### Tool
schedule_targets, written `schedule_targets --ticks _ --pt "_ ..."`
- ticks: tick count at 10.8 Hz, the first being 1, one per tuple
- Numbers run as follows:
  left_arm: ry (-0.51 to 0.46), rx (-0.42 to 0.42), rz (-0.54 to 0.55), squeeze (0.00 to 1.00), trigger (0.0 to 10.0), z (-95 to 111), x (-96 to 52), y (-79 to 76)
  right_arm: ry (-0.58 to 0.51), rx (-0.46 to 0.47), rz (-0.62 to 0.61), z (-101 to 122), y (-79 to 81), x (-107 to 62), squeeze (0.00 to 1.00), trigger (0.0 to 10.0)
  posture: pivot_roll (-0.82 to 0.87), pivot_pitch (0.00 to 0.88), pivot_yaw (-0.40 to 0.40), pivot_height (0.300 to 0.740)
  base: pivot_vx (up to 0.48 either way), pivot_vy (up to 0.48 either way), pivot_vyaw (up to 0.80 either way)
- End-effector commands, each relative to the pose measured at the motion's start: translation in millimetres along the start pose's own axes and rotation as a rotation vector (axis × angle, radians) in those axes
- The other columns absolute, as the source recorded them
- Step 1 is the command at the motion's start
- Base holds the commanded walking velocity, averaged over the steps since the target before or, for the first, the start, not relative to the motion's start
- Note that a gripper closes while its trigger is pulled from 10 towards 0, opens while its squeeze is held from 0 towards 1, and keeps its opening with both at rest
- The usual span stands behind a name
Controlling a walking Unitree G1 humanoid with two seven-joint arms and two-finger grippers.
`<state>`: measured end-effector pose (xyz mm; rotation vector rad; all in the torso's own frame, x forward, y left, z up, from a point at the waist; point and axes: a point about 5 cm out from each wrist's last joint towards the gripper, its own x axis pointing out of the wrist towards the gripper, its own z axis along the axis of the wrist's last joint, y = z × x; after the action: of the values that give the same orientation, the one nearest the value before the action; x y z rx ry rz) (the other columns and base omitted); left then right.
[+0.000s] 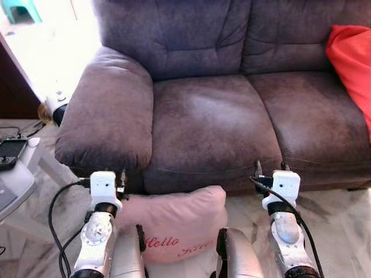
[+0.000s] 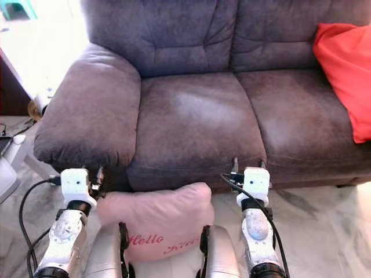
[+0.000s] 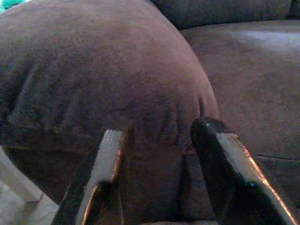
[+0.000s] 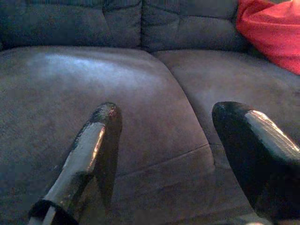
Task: Move the pillow to the sofa from floor
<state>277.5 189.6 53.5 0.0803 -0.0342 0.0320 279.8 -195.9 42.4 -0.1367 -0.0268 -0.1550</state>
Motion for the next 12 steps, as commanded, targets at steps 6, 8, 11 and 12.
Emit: schedule_targets --ticks 6,8,11,12 --pt "0.027 -0.014 -0.015 0.00 10.0 1 3.4 1.0 0.017 0.007 0.011 1 4.2 -2.1 0.00 10.0 0.01 0.030 -0.026 0.560 0.000 0.000 0.00" --pt "0.048 -0.008 -0.022 0.00 10.0 -2 2.3 1.9 0.052 -0.010 -0.002 -3 2.9 -2.5 0.00 10.0 0.01 0.032 -0.025 0.560 0.000 0.000 0.00" --pt "0.049 -0.007 -0.018 0.00 10.0 -1 3.3 6.0 0.069 0.006 -0.002 -3 5.7 -0.9 0.00 10.0 0.01 0.049 -0.026 0.546 0.000 0.000 0.00" --pt "0.046 -0.006 -0.015 0.00 10.0 0 4.6 7.1 0.059 -0.008 -0.001 -1 5.4 -0.3 0.00 10.0 0.01 0.059 -0.028 0.536 0.000 0.000 0.00"
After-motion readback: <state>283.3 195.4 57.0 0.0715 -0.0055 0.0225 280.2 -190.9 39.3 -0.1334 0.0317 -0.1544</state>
